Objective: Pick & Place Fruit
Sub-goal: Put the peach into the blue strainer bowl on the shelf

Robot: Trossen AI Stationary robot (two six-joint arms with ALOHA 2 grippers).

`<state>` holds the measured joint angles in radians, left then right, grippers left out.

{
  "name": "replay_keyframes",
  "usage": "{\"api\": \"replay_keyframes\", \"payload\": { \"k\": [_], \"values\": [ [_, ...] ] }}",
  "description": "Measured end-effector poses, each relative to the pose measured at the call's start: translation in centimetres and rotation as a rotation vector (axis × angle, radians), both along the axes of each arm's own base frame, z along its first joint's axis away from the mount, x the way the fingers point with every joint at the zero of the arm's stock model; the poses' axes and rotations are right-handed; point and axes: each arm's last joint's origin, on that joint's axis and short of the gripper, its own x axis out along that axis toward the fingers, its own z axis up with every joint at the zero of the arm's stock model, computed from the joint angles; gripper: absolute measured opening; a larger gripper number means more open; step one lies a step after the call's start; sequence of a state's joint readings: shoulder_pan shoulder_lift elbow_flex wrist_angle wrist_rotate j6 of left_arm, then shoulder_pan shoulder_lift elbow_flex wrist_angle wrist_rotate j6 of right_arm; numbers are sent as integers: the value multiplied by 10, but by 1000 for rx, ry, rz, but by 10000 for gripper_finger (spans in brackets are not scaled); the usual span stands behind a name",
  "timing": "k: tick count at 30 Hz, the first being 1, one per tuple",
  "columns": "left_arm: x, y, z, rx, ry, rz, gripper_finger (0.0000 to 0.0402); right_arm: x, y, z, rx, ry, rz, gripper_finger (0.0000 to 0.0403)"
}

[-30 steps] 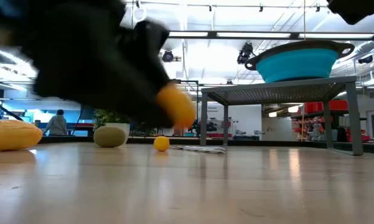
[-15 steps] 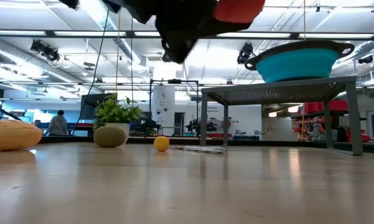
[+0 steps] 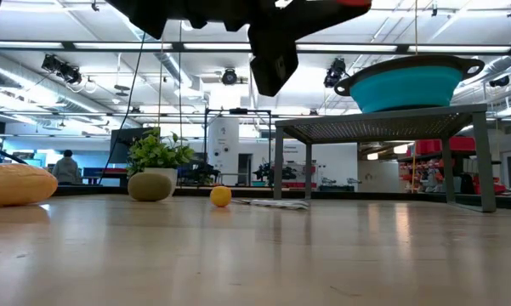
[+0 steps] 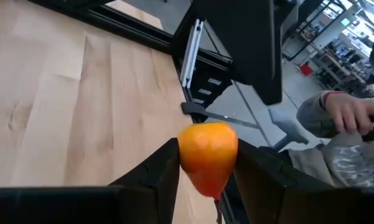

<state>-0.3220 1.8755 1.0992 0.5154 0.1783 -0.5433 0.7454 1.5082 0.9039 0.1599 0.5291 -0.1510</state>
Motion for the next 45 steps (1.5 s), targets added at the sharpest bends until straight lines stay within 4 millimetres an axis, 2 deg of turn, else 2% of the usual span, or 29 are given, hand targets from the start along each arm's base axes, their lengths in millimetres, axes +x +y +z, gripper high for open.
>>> {"api": "replay_keyframes", "payload": {
  "k": [14,23,38,45],
  "values": [
    [0,-1,3,-19,-31,-21,147,14,-13,-4,-22,-6,-74,258],
    [0,-1,4,-19,-35,-22,148,23,-11,-19,-31,23,-52,258],
    [1,-1,5,-22,-50,-18,148,26,-8,-18,-27,-21,-46,258],
    [1,-1,6,-36,-50,-14,148,26,-9,-19,-30,-18,-46,226]
  ]
}}
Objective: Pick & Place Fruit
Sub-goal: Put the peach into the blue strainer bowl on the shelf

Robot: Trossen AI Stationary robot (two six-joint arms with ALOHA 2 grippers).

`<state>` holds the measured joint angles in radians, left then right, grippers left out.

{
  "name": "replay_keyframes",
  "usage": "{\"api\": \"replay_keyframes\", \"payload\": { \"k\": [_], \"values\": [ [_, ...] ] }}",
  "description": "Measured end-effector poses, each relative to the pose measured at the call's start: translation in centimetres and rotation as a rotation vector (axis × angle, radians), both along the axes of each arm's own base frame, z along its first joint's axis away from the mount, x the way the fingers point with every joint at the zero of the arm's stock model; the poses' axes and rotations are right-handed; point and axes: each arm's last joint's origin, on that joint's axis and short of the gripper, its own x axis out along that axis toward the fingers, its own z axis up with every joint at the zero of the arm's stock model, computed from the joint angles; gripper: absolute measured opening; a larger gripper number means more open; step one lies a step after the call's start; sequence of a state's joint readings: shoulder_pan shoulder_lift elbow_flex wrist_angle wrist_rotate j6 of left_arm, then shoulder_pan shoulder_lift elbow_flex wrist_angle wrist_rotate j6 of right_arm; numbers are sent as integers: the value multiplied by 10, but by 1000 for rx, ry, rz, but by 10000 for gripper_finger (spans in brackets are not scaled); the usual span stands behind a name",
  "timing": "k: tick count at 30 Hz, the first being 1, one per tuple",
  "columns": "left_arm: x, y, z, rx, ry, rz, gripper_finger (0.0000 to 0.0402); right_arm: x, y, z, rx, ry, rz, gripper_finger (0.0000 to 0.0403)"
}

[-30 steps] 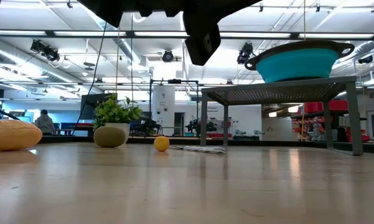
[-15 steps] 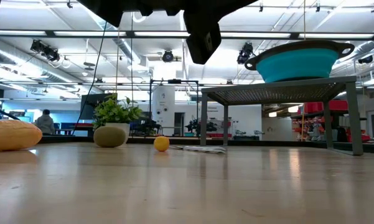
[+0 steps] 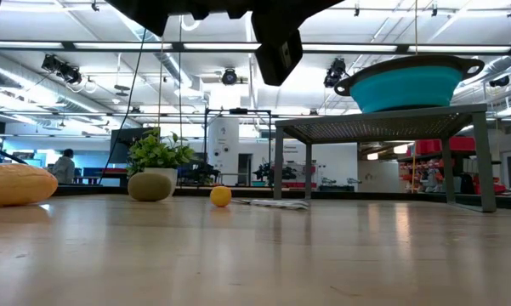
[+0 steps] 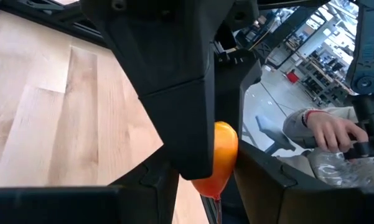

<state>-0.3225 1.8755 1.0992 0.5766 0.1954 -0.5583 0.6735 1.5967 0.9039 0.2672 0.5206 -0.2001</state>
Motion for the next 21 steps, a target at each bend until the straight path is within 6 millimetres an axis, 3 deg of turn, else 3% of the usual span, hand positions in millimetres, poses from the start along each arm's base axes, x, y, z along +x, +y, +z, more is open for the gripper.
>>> {"api": "replay_keyframes", "payload": {
  "k": [11,21],
  "values": [
    [0,0,0,-7,4,0,148,0,0,0,-18,-2,7,164],
    [0,0,0,11,-2,-3,149,0,0,0,-27,-3,10,154]
  ]
}}
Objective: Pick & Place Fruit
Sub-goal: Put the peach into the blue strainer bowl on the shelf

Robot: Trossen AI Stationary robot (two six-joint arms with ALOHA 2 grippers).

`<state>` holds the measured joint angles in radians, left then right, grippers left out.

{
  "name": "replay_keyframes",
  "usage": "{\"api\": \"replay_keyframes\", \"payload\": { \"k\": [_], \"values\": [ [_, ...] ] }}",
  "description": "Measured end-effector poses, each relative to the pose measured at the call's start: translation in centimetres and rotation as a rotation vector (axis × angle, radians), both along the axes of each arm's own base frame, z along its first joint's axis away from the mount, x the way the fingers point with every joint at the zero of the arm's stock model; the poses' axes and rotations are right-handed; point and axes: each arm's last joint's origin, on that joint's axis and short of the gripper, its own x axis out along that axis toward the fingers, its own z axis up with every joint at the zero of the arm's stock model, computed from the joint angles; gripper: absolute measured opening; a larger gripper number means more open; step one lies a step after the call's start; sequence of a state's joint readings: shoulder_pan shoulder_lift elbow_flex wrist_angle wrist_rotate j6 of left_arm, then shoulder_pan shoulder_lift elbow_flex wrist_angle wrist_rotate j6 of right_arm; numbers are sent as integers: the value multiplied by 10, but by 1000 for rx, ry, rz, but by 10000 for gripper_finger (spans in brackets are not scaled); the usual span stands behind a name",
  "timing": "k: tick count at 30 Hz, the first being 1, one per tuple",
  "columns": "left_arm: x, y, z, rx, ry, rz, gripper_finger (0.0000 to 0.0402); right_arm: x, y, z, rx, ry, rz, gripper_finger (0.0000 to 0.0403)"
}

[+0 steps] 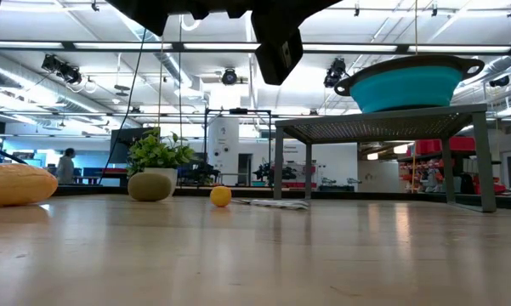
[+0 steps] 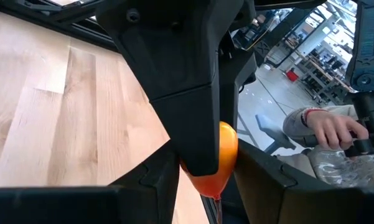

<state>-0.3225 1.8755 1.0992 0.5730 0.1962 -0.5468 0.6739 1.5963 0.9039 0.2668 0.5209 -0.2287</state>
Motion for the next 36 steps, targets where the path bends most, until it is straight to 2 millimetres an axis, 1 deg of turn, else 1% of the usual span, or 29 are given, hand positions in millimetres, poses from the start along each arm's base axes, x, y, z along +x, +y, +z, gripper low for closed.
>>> {"api": "replay_keyframes", "payload": {
  "k": [3,5,12,15,21,25,27,30,33,36],
  "values": [
    [0,1,-1,-4,14,15,157,0,0,0,3,1,0,153],
    [0,2,-1,-10,27,26,171,0,0,0,3,1,0,153],
    [1,4,-2,-21,44,53,245,-1,1,0,3,0,0,153],
    [2,8,-2,-27,49,32,276,-1,1,-1,6,10,-4,153],
    [3,17,2,-29,45,21,318,-3,-1,-4,15,42,-56,153],
    [3,21,5,-16,35,17,330,-3,-1,-5,13,48,-72,153],
    [2,23,7,-11,38,7,332,-5,-2,-6,7,45,-106,153],
    [-2,26,9,45,67,9,332,-8,0,-6,4,34,-172,153],
    [-6,28,8,131,104,73,332,-12,3,-4,83,21,-210,153],
    [-9,25,8,198,110,119,332,-15,5,-5,155,48,-209,153]
  ]
}}
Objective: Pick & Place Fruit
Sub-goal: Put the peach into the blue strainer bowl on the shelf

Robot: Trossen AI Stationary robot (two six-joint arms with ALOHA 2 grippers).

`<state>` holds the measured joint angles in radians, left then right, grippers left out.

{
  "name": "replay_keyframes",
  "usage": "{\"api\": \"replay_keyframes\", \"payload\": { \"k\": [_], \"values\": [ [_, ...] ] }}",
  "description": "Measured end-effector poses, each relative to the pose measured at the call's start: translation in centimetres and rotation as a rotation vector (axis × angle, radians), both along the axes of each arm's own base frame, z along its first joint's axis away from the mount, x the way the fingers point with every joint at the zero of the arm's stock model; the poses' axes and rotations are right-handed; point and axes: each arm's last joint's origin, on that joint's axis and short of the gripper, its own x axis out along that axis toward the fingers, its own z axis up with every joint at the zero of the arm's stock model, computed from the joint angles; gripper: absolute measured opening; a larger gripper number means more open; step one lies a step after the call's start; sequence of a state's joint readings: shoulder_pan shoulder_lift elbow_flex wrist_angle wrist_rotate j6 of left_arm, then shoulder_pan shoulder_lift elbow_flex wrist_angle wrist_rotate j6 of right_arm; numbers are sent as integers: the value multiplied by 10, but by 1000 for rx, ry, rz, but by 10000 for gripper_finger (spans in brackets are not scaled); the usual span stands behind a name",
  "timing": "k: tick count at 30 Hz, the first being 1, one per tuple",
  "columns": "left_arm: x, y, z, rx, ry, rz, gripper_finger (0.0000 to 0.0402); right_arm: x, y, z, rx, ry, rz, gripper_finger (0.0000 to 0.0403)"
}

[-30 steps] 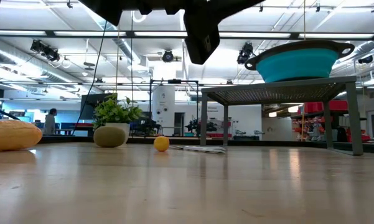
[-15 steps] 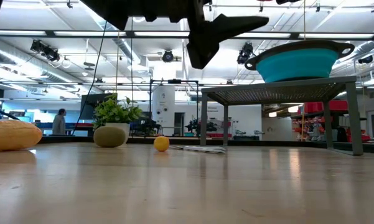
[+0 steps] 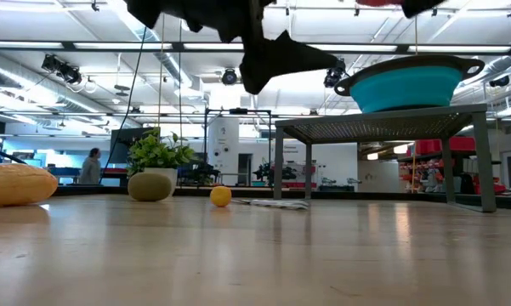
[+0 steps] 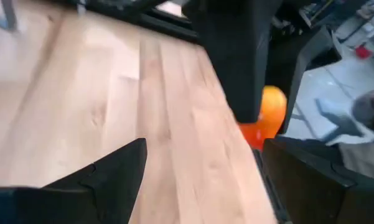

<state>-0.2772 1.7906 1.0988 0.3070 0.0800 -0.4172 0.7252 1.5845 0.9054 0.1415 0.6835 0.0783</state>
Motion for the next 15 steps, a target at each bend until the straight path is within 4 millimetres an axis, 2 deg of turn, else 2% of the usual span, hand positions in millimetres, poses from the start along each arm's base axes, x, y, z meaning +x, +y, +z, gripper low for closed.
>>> {"api": "replay_keyframes", "payload": {
  "k": [5,9,15],
  "values": [
    [-8,-9,10,86,-38,23,332,-5,-2,-9,72,101,-11,153],
    [-14,-20,6,139,-25,32,332,-11,-6,-11,77,166,-38,153],
    [-31,-29,-20,174,42,73,332,-30,-23,18,79,170,-57,153]
  ]
}}
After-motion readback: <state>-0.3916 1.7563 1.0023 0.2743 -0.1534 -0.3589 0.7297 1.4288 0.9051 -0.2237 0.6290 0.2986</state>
